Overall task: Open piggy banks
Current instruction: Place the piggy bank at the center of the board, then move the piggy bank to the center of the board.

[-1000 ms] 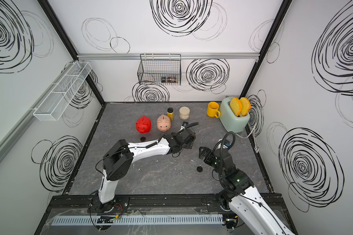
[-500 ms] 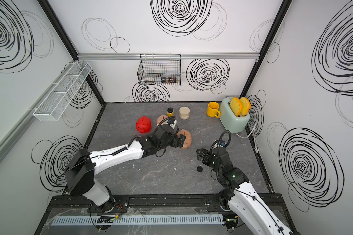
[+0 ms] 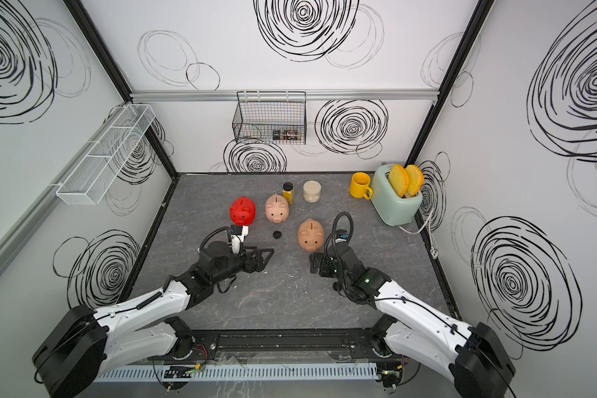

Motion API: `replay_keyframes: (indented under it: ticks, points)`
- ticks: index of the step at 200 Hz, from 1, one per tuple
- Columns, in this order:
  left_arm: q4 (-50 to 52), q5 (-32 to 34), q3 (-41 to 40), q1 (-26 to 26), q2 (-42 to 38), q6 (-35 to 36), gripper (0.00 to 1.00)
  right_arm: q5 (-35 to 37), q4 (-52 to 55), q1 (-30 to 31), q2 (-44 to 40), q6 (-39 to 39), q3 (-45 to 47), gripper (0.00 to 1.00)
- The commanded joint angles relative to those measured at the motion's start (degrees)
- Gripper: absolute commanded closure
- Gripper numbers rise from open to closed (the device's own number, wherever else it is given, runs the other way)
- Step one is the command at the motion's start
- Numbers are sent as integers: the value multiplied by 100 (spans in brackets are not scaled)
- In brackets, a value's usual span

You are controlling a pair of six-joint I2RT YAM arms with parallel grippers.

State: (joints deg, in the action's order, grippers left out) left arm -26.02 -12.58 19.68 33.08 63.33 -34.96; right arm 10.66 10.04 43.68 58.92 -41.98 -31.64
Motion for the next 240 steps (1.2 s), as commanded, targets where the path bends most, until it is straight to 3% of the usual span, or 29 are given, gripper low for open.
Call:
replay_keyframes:
  ticks: [1, 55, 102, 165, 240]
  points:
    - [-1022, -598, -166, -141, 53, -44, 4, 265, -419, 55, 580, 71, -366, 1]
    - [-920, -638, -206, -384, 20, -109, 4, 491, 156, -243, 2030, -29, -1316, 4]
    - [-929, -666, -228, -477, 43, -145, 4, 269, 423, -479, 2779, -40, -1806, 6]
    - [-1048, -895, -279, -762, 224, -249, 4, -126, 132, -857, 3088, 261, -1869, 12]
    - [-1064, -992, -254, -845, 350, -232, 4, -512, 48, -1322, 3348, 1630, -2233, 18]
